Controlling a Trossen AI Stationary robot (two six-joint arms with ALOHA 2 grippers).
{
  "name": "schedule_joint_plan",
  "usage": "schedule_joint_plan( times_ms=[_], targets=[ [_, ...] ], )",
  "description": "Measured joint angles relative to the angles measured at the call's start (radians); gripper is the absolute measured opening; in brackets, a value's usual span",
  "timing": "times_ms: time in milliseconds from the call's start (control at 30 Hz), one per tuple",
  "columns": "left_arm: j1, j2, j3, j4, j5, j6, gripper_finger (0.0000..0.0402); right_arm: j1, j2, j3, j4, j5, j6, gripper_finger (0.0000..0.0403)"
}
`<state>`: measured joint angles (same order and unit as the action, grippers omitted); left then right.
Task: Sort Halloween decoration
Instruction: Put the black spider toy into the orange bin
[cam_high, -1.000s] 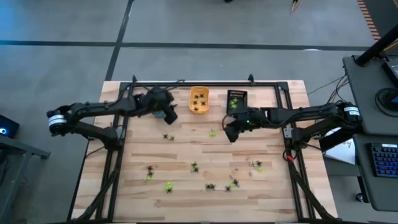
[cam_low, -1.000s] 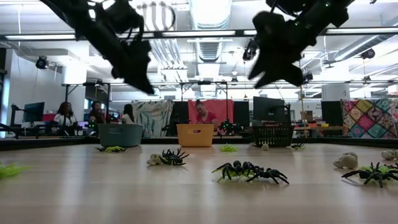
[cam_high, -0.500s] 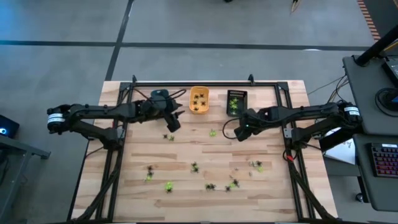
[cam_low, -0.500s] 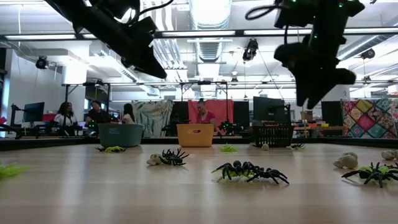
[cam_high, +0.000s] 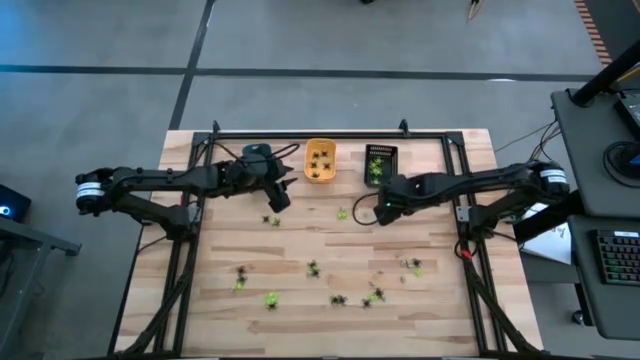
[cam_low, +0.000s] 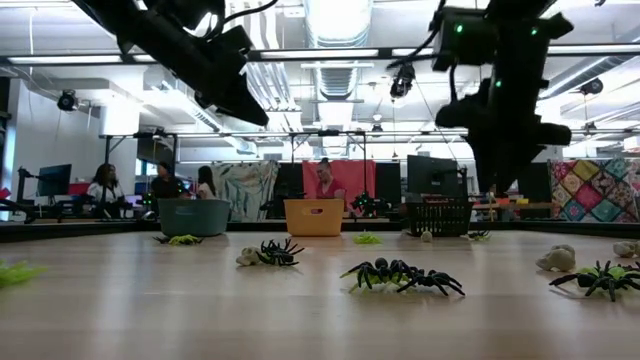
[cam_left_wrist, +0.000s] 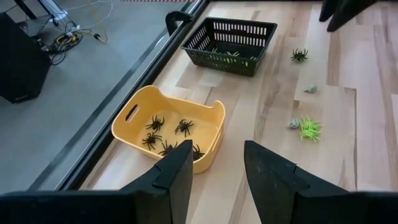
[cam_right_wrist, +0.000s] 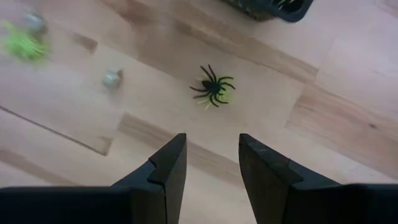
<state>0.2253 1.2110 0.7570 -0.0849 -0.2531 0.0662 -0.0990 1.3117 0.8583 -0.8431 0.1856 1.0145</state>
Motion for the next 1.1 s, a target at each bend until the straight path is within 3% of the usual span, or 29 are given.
schedule_joint_plan(
  times_ms=[467,1100],
  targets=[
    [0.000,0.000,0.000,0.001,0.000,0.000,0.0127,-0.046,0.200,0.033,0.063,0.052,-0.093,0.0134],
    [0.001,0.054,0.000,0.005,-0.003,0.003,0.0127,-0.068,0.263,0.029,0.128,0.047,-0.139,0.0132]
  ],
)
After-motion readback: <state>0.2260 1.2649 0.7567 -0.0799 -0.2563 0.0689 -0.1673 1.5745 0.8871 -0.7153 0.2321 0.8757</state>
